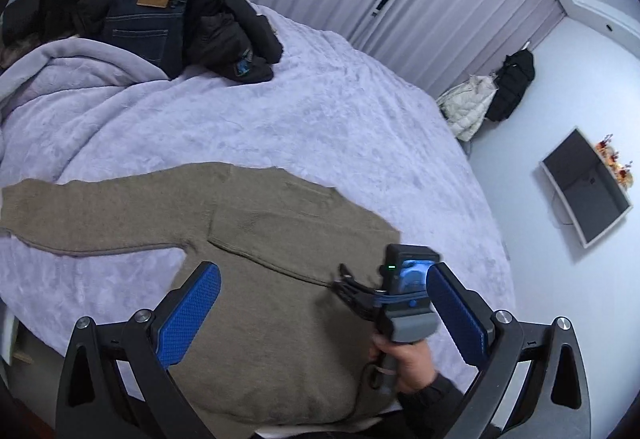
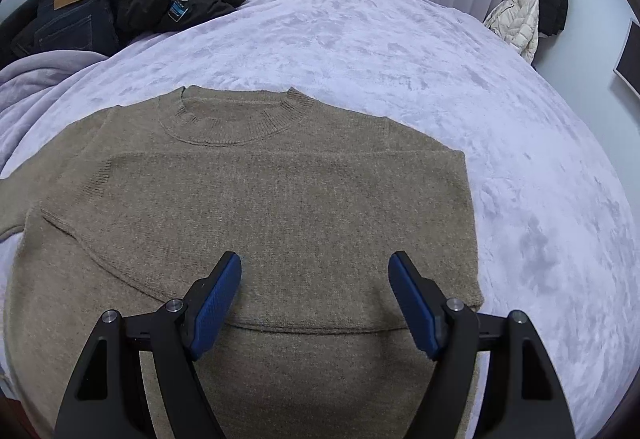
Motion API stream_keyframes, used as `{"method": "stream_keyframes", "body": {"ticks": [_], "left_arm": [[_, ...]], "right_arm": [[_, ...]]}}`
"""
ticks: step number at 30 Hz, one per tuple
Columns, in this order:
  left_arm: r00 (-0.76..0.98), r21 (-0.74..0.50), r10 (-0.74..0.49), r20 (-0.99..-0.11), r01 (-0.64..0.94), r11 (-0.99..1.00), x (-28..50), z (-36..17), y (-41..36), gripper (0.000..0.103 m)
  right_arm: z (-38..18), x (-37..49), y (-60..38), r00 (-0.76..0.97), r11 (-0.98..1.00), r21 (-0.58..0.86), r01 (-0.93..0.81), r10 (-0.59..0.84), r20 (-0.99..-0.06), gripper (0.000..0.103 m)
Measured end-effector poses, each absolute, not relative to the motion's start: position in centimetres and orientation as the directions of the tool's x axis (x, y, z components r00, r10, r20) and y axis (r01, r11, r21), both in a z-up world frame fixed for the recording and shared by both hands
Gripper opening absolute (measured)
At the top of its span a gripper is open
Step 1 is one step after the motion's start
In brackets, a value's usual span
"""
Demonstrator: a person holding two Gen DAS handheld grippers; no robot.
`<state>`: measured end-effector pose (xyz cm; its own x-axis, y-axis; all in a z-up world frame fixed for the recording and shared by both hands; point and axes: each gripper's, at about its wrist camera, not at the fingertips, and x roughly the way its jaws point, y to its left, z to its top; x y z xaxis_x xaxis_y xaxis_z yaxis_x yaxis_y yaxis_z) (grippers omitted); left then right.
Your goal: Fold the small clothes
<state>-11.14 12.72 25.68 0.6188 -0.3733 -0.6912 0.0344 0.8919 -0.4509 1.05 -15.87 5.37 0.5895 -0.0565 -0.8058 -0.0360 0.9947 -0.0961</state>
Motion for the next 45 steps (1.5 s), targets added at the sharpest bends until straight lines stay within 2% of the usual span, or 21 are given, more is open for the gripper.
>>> {"method": "stream_keyframes", "body": {"ticks": [2,4,7,11,12,16,23,24,25,26,27,28,31,35,41,42,43,45], "left_arm": [[0.603,-0.362,-0.267,-0.752,-0.039,0.931,-9.2,22.4,14.9,0.103],[0.58,-0.266,-0.102,-0.808,-0.205,0.942,-7.2,18.5,19.3,0.103],[0.553,-0.255,0.04,-0.832,-0.446,0.858,-6.4,11.5,28.4,0.103],[0.619,-0.52,-0.087,-0.78,-0.566,0.64,-8.6,4.1,38.8,0.103],[0.626,-0.551,-0.099,-0.773,-0.586,0.595,-9.2,2.9,40.5,0.103],[0.694,-0.643,-0.135,-0.708,-0.553,0.53,-11.0,0.9,43.0,0.103],[0.772,-0.699,-0.098,-0.628,-0.505,0.506,-9.2,1.3,46.0,0.102],[0.781,-0.706,-0.095,-0.617,-0.496,0.505,-8.9,1.5,46.5,0.097],[0.784,-0.703,-0.095,-0.614,-0.488,0.516,-8.5,1.7,46.8,0.07],[0.777,-0.695,-0.109,-0.62,-0.479,0.537,-7.9,1.8,47.0,0.034],[0.768,-0.682,-0.12,-0.629,-0.472,0.558,-7.4,2.0,47.1,0.021],[0.764,-0.668,-0.112,-0.636,-0.472,0.576,-7.2,2.2,47.1,0.015],[0.759,-0.601,-0.034,-0.651,-0.487,0.634,-7.3,3.5,46.4,0.015],[0.784,-0.565,0.035,-0.62,-0.477,0.673,-7.9,5.8,45.6,0.015],[0.784,-0.503,0.081,-0.616,-0.47,0.725,-8.7,8.0,44.9,0.015],[0.784,-0.5,0.085,-0.614,-0.471,0.727,-8.7,8.3,44.8,0.015],[0.787,-0.502,0.086,-0.61,-0.469,0.727,-8.8,8.7,44.8,0.011],[0.795,-0.508,0.08,-0.602,-0.458,0.729,-8.9,9.4,44.6,0.01]], "right_arm": [[5.5,1.1,-15.0,0.591,0.994,-0.1,-0.051,-0.051,-0.805,0.079],[5.8,0.9,-14.2,0.606,0.991,-0.109,-0.07,-0.045,-0.794,0.079],[5.7,0.7,-13.0,0.613,0.985,-0.138,-0.099,-0.049,-0.789,0.079],[5.0,0.9,-11.8,0.595,0.982,-0.142,-0.126,-0.04,-0.803,0.079],[4.9,0.9,-11.4,0.594,0.98,-0.146,-0.133,-0.039,-0.803,0.079],[4.6,1.2,-9.7,0.596,0.973,-0.166,-0.16,-0.039,-0.802,0.079],[4.0,1.6,-6.5,0.596,0.956,-0.202,-0.214,-0.036,-0.802,0.079],[4.0,1.7,-6.1,0.597,0.953,-0.208,-0.22,-0.037,-0.801,0.079],[4.0,1.8,-5.7,0.599,0.951,-0.211,-0.225,-0.036,-0.8,0.079],[4.1,1.9,-5.4,0.6,0.95,-0.212,-0.229,-0.033,-0.799,0.079],[4.1,2.1,-5.2,0.599,0.95,-0.211,-0.231,-0.032,-0.8,0.079],[4.2,2.4,-4.9,0.596,0.951,-0.205,-0.231,-0.028,-0.803,0.079],[4.8,3.9,-4.0,0.584,0.961,-0.152,-0.232,0.012,-0.812,0.079],[4.8,7.3,-0.7,0.572,0.969,-0.095,-0.228,0.055,-0.818,0.079],[2.3,10.4,7.1,0.554,0.969,-0.151,-0.195,-0.018,-0.832,0.079],[2.2,10.1,8.8,0.562,0.967,-0.153,-0.204,-0.012,-0.827,0.079],[1.9,9.7,10.4,0.549,0.959,-0.127,-0.252,0.034,-0.835,0.079],[1.6,8.3,14.4,0.515,0.92,-0.112,-0.376,0.107,-0.851,0.079]]}}
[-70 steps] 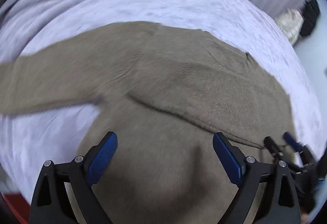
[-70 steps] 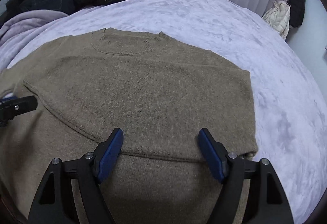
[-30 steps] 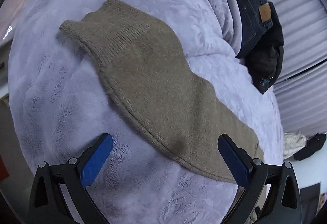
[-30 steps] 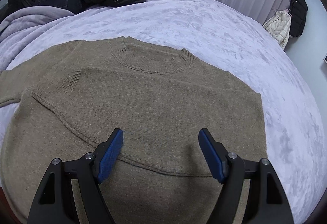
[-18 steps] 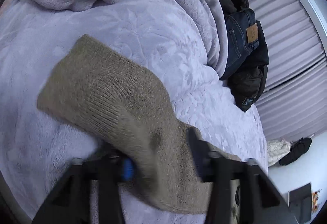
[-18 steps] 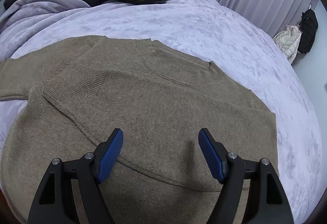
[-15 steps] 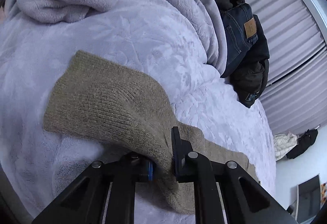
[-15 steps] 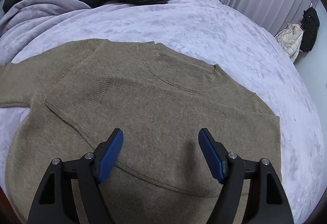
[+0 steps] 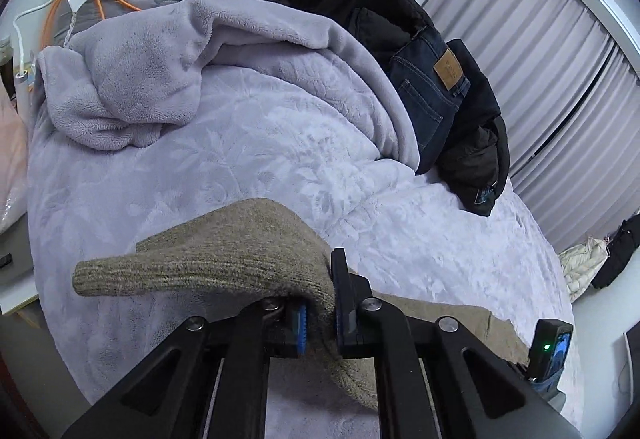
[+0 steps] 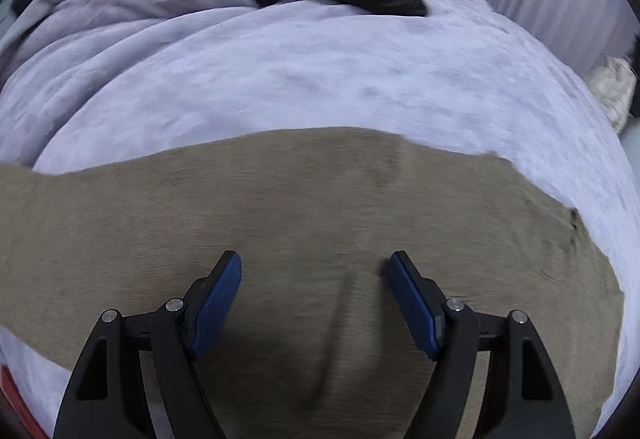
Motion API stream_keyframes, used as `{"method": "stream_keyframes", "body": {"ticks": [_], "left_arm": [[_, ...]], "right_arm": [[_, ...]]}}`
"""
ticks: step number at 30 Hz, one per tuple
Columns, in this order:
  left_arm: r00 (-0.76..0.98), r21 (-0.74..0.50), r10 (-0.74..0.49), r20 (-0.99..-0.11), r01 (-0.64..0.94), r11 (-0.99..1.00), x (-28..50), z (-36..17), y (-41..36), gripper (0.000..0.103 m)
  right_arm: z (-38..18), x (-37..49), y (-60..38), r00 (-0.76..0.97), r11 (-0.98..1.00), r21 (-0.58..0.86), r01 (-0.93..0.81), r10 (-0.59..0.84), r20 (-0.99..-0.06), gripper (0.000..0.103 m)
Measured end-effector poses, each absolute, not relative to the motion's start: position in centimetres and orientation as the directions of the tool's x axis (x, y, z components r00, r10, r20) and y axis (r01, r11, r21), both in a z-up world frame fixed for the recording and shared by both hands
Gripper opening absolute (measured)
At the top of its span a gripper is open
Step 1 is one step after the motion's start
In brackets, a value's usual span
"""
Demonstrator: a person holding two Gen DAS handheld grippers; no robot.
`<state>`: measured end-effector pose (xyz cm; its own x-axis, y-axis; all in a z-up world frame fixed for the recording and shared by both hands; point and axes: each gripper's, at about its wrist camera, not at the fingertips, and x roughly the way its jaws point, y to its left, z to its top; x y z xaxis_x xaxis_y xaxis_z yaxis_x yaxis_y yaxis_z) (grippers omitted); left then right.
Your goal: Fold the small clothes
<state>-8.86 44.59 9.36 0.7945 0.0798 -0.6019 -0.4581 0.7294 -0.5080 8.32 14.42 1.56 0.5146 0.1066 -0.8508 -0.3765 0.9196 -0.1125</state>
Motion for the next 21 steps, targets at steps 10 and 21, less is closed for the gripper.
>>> {"method": "stream_keyframes", "body": {"ticks": [10,21], "left_arm": [[0.794,-0.446,-0.034,-0.607,-0.305,0.842,-4.9,13.1,35.3,0.01],[0.726,-0.344,-0.261,-0.636,0.035,0.938,1.3,15.2,12.7,0.01]], "right_arm": [[7.6,4.6,7.5,0.615,0.917,-0.13,-0.378,0.143,-0.775,0.079],[5.4,2.9,-13.5,0.569,0.998,-0.054,-0.018,-0.034,-0.822,0.079]]}}
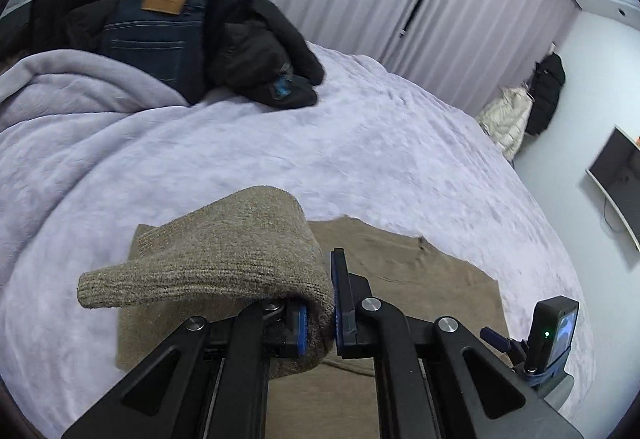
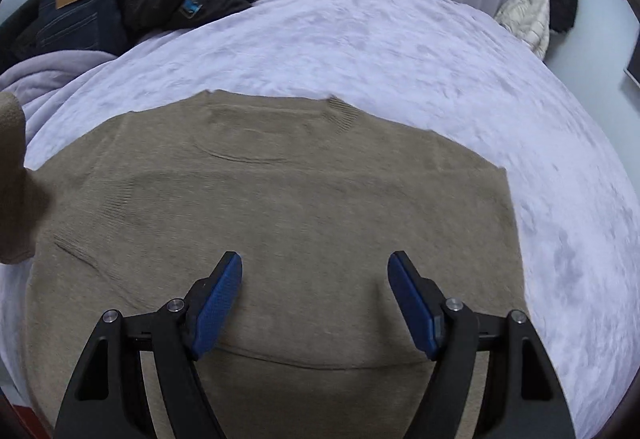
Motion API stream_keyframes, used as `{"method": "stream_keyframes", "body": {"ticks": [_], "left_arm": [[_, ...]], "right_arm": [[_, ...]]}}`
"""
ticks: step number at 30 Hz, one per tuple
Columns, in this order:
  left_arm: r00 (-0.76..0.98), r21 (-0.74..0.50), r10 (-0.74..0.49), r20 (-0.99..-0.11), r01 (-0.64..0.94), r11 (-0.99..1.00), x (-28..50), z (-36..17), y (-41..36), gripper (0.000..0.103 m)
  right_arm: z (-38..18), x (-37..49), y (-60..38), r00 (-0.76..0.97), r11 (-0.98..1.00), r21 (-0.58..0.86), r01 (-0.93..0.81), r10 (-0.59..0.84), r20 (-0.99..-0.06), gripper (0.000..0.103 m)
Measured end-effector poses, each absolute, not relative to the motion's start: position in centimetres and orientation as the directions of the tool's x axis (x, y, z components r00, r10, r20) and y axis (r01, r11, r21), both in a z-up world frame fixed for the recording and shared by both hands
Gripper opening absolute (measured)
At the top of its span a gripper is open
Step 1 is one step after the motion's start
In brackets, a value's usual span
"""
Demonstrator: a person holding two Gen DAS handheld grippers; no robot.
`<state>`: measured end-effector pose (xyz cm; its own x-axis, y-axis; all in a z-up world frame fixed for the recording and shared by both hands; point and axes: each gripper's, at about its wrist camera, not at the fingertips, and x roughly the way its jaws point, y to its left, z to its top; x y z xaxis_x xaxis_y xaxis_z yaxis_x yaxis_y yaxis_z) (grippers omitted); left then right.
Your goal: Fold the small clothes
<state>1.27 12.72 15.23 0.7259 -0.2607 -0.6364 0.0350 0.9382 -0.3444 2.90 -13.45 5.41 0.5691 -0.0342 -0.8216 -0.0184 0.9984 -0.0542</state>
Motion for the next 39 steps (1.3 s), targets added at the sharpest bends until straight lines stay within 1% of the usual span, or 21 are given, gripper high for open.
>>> {"method": "stream_keyframes", "body": {"ticks": [3,5,9,11,14,16,17,18,19,20,21,22,25,28,31,33,34,36,38,39], "left_arm": [[0.69,-0.315,-0.303,-0.658,0.113,0.942,2.6,14.5,6.1,0.01],[0.653,-0.321,-0.334,-0.679,0.146,0.936,3.3,13.3,2.6,0.01],[0.586,-0.315,-0.368,-0.722,0.196,0.929,3.9,10.3,-3.4,0.01],[0.557,-0.284,-0.358,-0.749,0.218,0.934,3.9,8.6,-5.9,0.01],[0.511,-0.258,-0.344,-0.788,0.233,0.938,4.4,6.2,-7.8,0.011],[0.477,-0.229,-0.313,-0.821,0.227,0.947,4.8,4.8,-8.4,0.011],[0.467,-0.218,-0.301,-0.831,0.225,0.95,4.8,4.4,-8.7,0.02],[0.457,-0.224,-0.308,-0.834,0.23,0.947,4.9,4.2,-8.7,0.033],[0.453,-0.242,-0.327,-0.829,0.237,0.941,4.8,4.3,-8.5,0.068],[0.478,-0.255,-0.339,-0.81,0.233,0.938,4.3,4.9,-8.2,0.092],[0.519,-0.255,-0.336,-0.786,0.224,0.941,3.8,5.7,-7.9,0.097],[0.551,-0.257,-0.341,-0.761,0.226,0.94,3.3,6.5,-7.5,0.098],[0.533,-0.305,-0.416,-0.737,0.287,0.908,2.7,8.5,-6.0,0.098],[0.586,-0.303,-0.399,-0.706,0.26,0.917,1.7,10.1,-2.6,0.098],[0.633,-0.312,-0.337,-0.697,0.156,0.937,2.1,10.1,1.9,0.098],[0.641,-0.31,-0.261,-0.721,0.038,0.95,3.0,9.1,5.1,0.098],[0.638,-0.318,-0.235,-0.733,-0.016,0.948,3.3,8.6,6.7,0.098],[0.619,-0.345,-0.22,-0.754,-0.089,0.934,3.8,7.2,9.2,0.098],[0.598,-0.358,-0.216,-0.772,-0.128,0.925,4.0,5.8,10.7,0.098],[0.588,-0.361,-0.219,-0.779,-0.136,0.923,4.0,5.2,11.2,0.098]], "right_arm": [[5.4,2.3,-17.3,0.574,0.999,-0.024,0.046,-0.046,-0.818,0.079],[5.5,1.8,-19.3,0.579,0.997,-0.01,0.074,-0.051,-0.814,0.078],[5.4,0.8,-22.1,0.587,0.996,0.006,0.092,-0.049,-0.808,0.078],[5.1,0.5,-23.1,0.591,0.996,0.006,0.091,-0.05,-0.805,0.078],[4.6,0.3,-24.2,0.594,0.995,0.014,0.097,-0.047,-0.803,0.078],[4.3,0.2,-24.9,0.593,0.995,0.035,0.095,-0.029,-0.805,0.078],[4.1,0.2,-25.2,0.592,0.995,0.042,0.094,-0.022,-0.805,0.078],[3.9,0.2,-25.3,0.589,0.994,0.05,0.093,-0.014,-0.808,0.078],[3.7,0.2,-25.5,0.585,0.994,0.066,0.089,0.002,-0.811,0.078],[3.5,0.2,-25.8,0.583,0.993,0.083,0.086,0.018,-0.812,0.078],[3.3,0.1,-25.9,0.584,0.992,0.093,0.086,0.026,-0.811,0.078],[3.2,0.0,-26.0,0.589,0.991,0.1,0.083,0.032,-0.808,0.078],[3.4,-0.3,-26.1,0.6,0.99,0.116,0.076,0.047,-0.799,0.078],[4.2,-0.7,-25.9,0.621,0.988,0.141,0.062,0.072,-0.78,0.079],[5.3,-0.7,-24.9,0.644,0.989,0.145,0.04,0.085,-0.761,0.08],[5.8,-0.4,-23.5,0.648,0.99,0.141,0.016,0.097,-0.755,0.084],[6.1,-0.2,-22.4,0.647,0.992,0.124,-0.005,0.098,-0.756,0.084],[7.1,-0.2,-20.7,0.664,0.997,0.067,-0.023,0.065,-0.745,0.084],[8.1,-0.1,-19.3,0.685,0.997,0.054,-0.05,0.074,-0.724,0.084],[8.4,0.2,-18.4,0.683,0.997,0.025,-0.069,0.066,-0.727,0.084]]}}
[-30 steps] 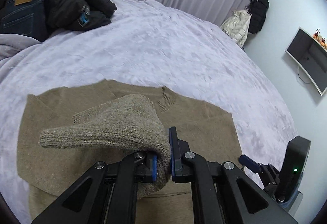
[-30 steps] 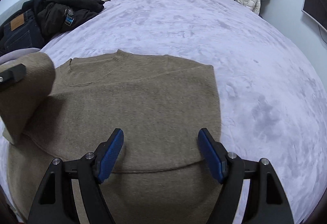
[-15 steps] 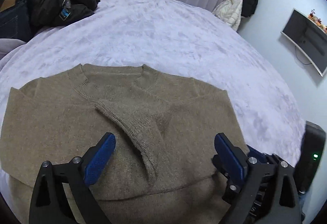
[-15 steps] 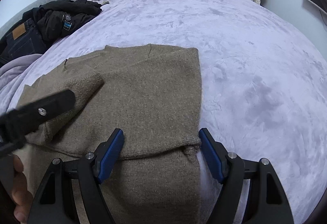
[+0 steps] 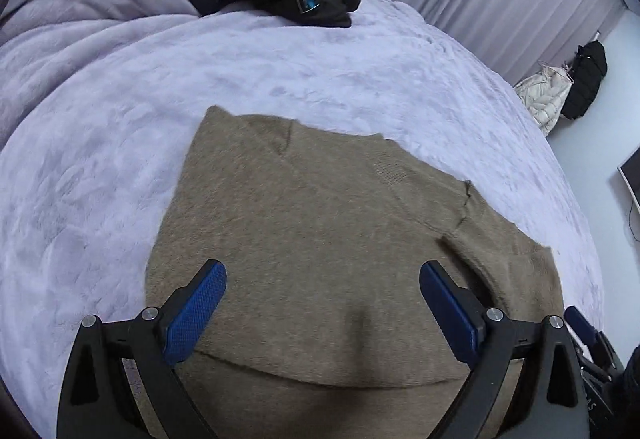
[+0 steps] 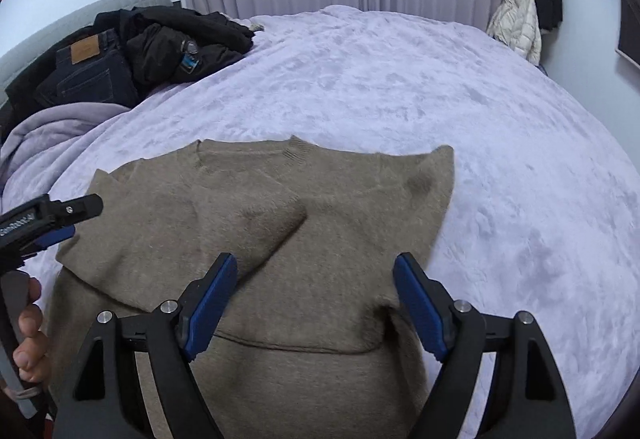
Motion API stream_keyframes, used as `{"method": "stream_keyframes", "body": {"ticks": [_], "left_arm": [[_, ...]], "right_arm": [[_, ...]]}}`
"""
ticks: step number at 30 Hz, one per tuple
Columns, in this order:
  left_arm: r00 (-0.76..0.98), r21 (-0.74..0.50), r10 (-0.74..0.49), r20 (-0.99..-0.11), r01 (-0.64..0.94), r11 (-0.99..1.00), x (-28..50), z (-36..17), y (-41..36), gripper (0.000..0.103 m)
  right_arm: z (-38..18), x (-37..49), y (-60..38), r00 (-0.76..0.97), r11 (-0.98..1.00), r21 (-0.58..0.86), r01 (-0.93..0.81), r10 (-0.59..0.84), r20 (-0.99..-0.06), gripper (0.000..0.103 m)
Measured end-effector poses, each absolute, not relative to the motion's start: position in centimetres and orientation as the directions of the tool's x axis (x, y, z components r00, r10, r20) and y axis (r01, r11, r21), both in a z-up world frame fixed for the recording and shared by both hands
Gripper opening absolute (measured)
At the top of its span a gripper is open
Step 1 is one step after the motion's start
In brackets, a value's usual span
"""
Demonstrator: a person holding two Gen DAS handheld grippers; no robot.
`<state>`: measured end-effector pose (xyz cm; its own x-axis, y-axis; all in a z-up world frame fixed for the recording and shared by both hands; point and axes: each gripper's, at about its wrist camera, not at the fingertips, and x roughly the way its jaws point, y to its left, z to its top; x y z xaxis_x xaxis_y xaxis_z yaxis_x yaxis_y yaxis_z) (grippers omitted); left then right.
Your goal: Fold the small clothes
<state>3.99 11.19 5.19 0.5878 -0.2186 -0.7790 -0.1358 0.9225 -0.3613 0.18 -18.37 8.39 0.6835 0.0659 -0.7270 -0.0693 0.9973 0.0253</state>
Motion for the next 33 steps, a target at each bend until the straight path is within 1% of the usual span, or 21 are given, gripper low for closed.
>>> {"method": "stream_keyframes", "body": {"ticks": [3,4,5,8,9,12,15,16,17,18,19,21,22,23,25,26,27,28,29,31,33], "left_arm": [[0.568,-0.342,-0.219,-0.794,-0.118,0.932,3.8,4.0,11.2,0.098],[0.566,-0.327,-0.211,-0.797,-0.11,0.939,3.8,3.7,10.9,0.098],[0.569,-0.309,-0.201,-0.798,-0.1,0.946,3.7,3.5,10.7,0.098],[0.561,-0.259,-0.168,-0.811,-0.086,0.962,3.9,2.8,9.7,0.098],[0.558,-0.244,-0.157,-0.815,-0.084,0.966,3.9,2.8,9.5,0.098],[0.559,-0.226,-0.151,-0.815,-0.068,0.972,3.9,2.8,9.3,0.098],[0.557,-0.249,-0.176,-0.811,-0.057,0.967,3.8,2.8,9.8,0.098],[0.554,-0.249,-0.179,-0.813,-0.053,0.967,3.7,2.7,9.8,0.098],[0.549,-0.24,-0.176,-0.817,-0.046,0.97,3.7,2.6,9.7,0.098],[0.547,-0.226,-0.169,-0.82,-0.038,0.973,3.6,2.6,9.5,0.098],[0.547,-0.213,-0.162,-0.821,-0.03,0.977,3.5,2.6,9.3,0.098],[0.552,-0.193,-0.147,-0.821,-0.027,0.981,3.4,2.8,8.9,0.098],[0.557,-0.204,-0.156,-0.816,-0.026,0.979,3.3,3.1,8.8,0.098],[0.563,-0.233,-0.183,-0.806,-0.018,0.972,3.3,3.5,8.7,0.098],[0.56,-0.277,-0.234,-0.795,0.009,0.961,3.4,4.0,7.9,0.098],[0.554,-0.274,-0.24,-0.797,0.023,0.961,3.5,4.0,7.3,0.098],[0.544,-0.248,-0.224,-0.808,0.031,0.968,3.6,3.8,6.5,0.098],[0.535,-0.222,-0.208,-0.819,0.039,0.974,3.7,3.5,5.8,0.098],[0.53,-0.197,-0.193,-0.826,0.049,0.979,3.7,3.1,5.2,0.098],[0.534,-0.13,-0.143,-0.833,0.062,0.99,3.5,2.5,4.2,0.098],[0.538,-0.104,-0.126,-0.833,0.07,0.992,3.4,2.2,3.7,0.102]], "right_arm": [[9.0,0.7,-17.0,0.688,0.989,-0.148,0.018,-0.119,-0.716,0.084],[9.1,0.7,-17.2,0.69,0.985,-0.167,0.037,-0.146,-0.709,0.084],[9.2,0.7,-17.5,0.687,0.988,-0.152,0.038,-0.137,-0.714,0.084],[9.2,1.1,-18.4,0.67,1.0,-0.011,-0.011,-0.001,-0.743,0.084],[9.2,1.4,-18.1,0.669,1.0,-0.005,-0.017,0.008,-0.743,0.084],[9.0,2.5,-14.9,0.677,0.996,-0.047,-0.081,0.021,-0.736,0.084],[7.1,5.0,-10.8,0.618,0.98,-0.078,-0.18,0.051,-0.784,0.084],[6.0,6.0,-9.7,0.599,0.975,-0.106,-0.193,0.032,-0.8,0.08],[5.1,6.8,-9.0,0.586,0.97,-0.137,-0.2,0.006,-0.81,0.075],[4.1,7.5,-8.8,0.57,0.966,-0.166,-0.2,-0.023,-0.822,0.044],[3.3,8.1,-9.3,0.543,0.97,-0.156,-0.186,-0.031,-0.839,0.018],[3.8,7.9,-11.8,0.54,0.99,-0.03,-0.138,0.05,-0.84,0.011],[4.5,7.4,-13.3,0.555,0.994,0.017,-0.108,0.074,-0.828,0.01],[5.1,6.8,-14.7,0.581,0.997,0.025,-0.077,0.065,-0.812,0.01],[6.3,5.1,-17.5,0.642,0.995,0.088,-0.044,0.096,-0.761,0.01],[6.4,4.5,-18.7,0.656,0.993,0.116,-0.029,0.106,-0.747,0.011],[6.2,3.9,-20.0,0.653,0.99,0.141,-0.014,0.116,-0.748,0.013],[5.7,3.4,-21.3,0.641,0.984,0.176,0.0,0.135,-0.756,0.022],[5.1,2.7,-22.8,0.634,0.978,0.206,0.033,0.139,-0.76,0.025],[3.8,1.7,-25.5,0.634,0.957,0.272,0.098,0.151,-0.758,0.026],[2.8,1.4,-27.4,0.633,0.914,0.396,0.092,0.253,-0.732,0.026]]}}
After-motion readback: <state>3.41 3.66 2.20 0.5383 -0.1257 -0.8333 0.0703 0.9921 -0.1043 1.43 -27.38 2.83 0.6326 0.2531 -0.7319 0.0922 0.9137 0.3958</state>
